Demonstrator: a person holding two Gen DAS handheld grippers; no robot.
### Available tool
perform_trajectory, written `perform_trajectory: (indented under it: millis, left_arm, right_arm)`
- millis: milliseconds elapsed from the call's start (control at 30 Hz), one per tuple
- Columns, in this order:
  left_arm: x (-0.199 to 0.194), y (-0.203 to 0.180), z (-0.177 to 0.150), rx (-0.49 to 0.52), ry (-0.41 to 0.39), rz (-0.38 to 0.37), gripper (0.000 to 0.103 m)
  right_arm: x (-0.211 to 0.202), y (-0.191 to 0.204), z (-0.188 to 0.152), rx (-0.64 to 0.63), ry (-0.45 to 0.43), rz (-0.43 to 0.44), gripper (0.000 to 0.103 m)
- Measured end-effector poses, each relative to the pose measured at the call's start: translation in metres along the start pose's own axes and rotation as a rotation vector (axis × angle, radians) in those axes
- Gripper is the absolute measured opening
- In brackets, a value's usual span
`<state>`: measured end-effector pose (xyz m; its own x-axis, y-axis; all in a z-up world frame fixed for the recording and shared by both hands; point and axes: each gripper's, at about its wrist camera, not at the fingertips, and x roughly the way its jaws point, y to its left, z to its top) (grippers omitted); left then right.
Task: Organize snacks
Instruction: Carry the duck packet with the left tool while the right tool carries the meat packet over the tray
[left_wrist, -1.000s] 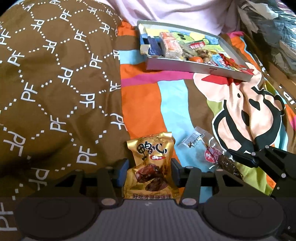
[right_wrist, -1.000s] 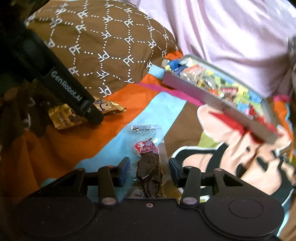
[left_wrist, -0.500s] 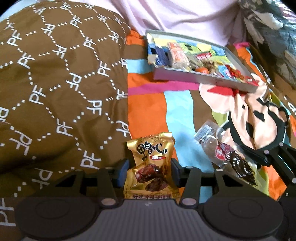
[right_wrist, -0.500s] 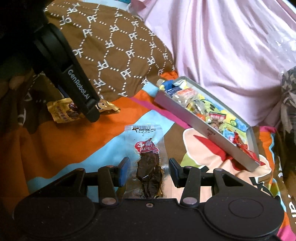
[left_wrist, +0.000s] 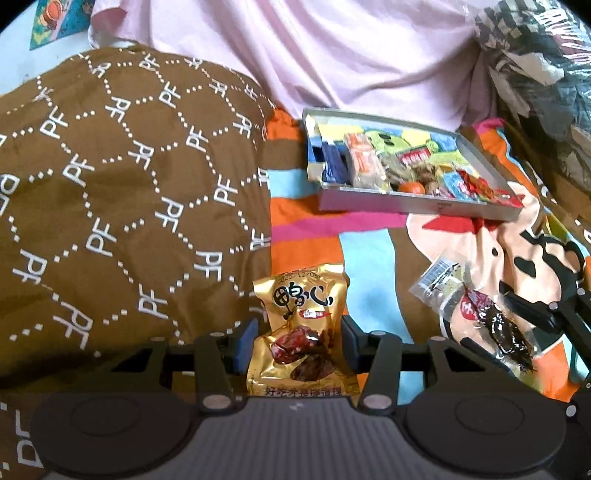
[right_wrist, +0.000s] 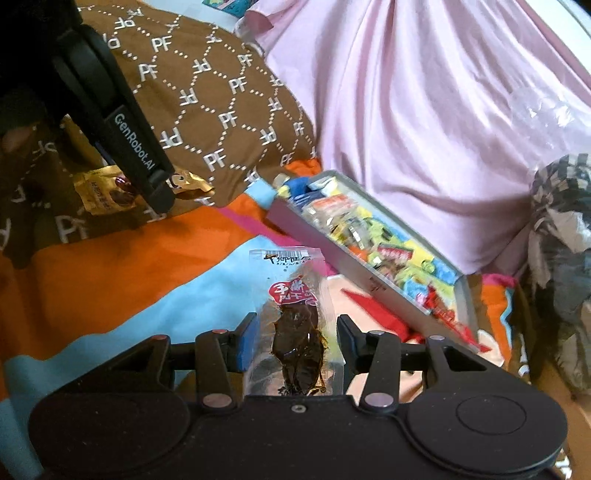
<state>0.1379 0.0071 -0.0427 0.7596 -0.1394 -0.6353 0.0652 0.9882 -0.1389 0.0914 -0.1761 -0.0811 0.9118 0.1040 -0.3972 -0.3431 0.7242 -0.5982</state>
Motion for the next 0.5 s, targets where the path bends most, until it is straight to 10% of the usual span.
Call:
perform_trajectory:
  millis: [500]
  left_arm:
    - [0.048,-0.048,0.079,-0.045,-0.148,-0.086,0.052]
  right_arm:
    - [0.057,-0.097,0.026,0.123,-0.084,-0.063,0.047]
